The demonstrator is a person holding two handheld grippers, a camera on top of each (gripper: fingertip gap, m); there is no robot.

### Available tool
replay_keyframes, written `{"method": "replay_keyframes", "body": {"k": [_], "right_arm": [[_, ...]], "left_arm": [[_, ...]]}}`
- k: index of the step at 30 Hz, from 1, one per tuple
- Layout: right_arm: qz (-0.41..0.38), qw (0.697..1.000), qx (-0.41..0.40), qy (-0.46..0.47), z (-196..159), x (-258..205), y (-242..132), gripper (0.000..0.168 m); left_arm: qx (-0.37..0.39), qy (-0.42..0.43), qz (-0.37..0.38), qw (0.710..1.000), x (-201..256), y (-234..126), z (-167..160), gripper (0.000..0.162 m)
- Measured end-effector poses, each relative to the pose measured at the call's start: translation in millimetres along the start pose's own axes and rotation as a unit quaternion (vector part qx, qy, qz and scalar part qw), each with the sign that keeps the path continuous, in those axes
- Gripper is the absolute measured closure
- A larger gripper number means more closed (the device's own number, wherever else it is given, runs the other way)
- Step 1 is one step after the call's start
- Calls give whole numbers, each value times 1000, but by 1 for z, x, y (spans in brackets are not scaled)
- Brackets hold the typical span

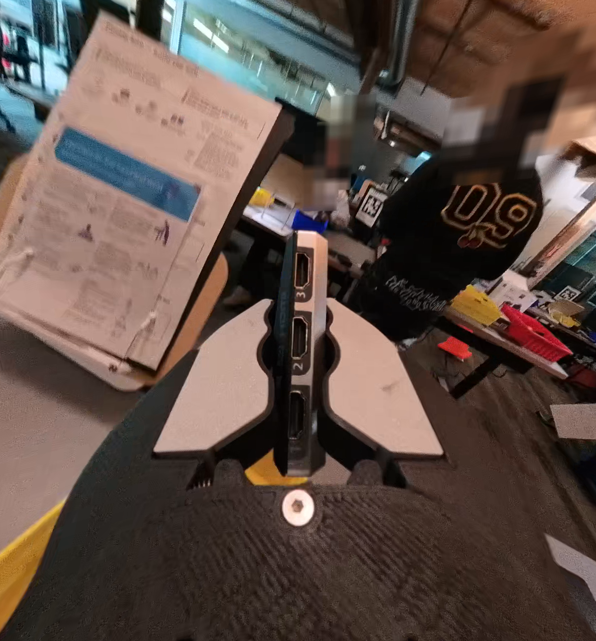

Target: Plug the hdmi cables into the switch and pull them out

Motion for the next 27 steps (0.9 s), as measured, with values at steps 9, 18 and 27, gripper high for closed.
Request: {"method": "replay_keyframes", "body": {"k": [9, 18, 27], "right_arm": [[163, 851, -315, -387, -128, -90, 33, 144], [212, 849, -365, -318, -180, -130, 69, 124], [228, 902, -323, -171, -156, -133, 56, 96]], "left_arm": [[3, -11, -2, 1000, -1, -2, -1, 120], [-14, -7, -21, 1000, 3, 1, -3, 120], [-26, 0, -50, 998, 10, 6, -2, 120]]}}
Point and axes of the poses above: each gripper's, where its closed fingertips meet, y out along the fingers, z out of its top, x = y × z across the jaws, the point moved 9 cm from there along -y, back along the fingers, and after that the axes turned 5 degrees about x, right-handed, at the moved point
